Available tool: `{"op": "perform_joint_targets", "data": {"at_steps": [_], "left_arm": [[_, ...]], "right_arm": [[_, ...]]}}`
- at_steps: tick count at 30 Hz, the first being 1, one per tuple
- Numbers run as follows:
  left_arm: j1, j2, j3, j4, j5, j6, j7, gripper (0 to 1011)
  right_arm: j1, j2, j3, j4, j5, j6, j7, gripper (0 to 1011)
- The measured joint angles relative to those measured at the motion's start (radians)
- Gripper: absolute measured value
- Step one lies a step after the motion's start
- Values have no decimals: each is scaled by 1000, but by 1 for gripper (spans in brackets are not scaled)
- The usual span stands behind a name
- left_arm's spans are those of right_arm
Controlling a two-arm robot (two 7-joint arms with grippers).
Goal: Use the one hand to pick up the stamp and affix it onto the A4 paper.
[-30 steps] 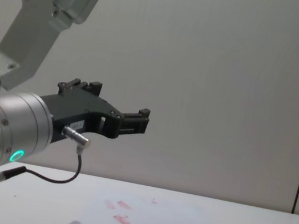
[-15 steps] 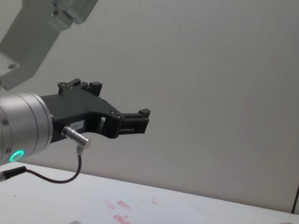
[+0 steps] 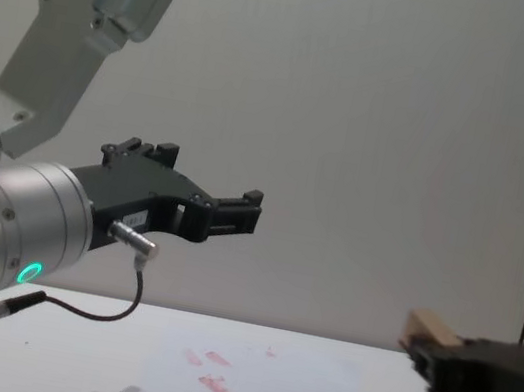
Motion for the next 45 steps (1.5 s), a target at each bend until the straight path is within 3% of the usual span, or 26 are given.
{"op": "perform_joint_targets", "data": {"at_steps": [5, 11, 17, 23, 32, 45], "left_arm": [[0, 0, 0, 0, 0, 0, 0, 1003], [0, 0, 0, 0, 0, 0, 0, 1003], [0, 0, 0, 0, 0, 0, 0, 1003], [0, 0, 0, 0, 0, 0, 0, 1003], [0, 0, 0, 0, 0, 0, 0, 1003], [0, 0, 0, 0, 0, 0, 0, 1003]], "right_arm": [[35, -24, -15, 32, -29, 10, 44, 221], [91, -59, -39, 100, -97, 30, 91, 220], [133, -85, -59, 169, -164, 49, 113, 221], [161, -110, -77, 229, -203, 70, 115, 220], [184, -145, -98, 297, -210, 104, 83, 221], [186, -176, -107, 332, -164, 136, 0, 221]]}}
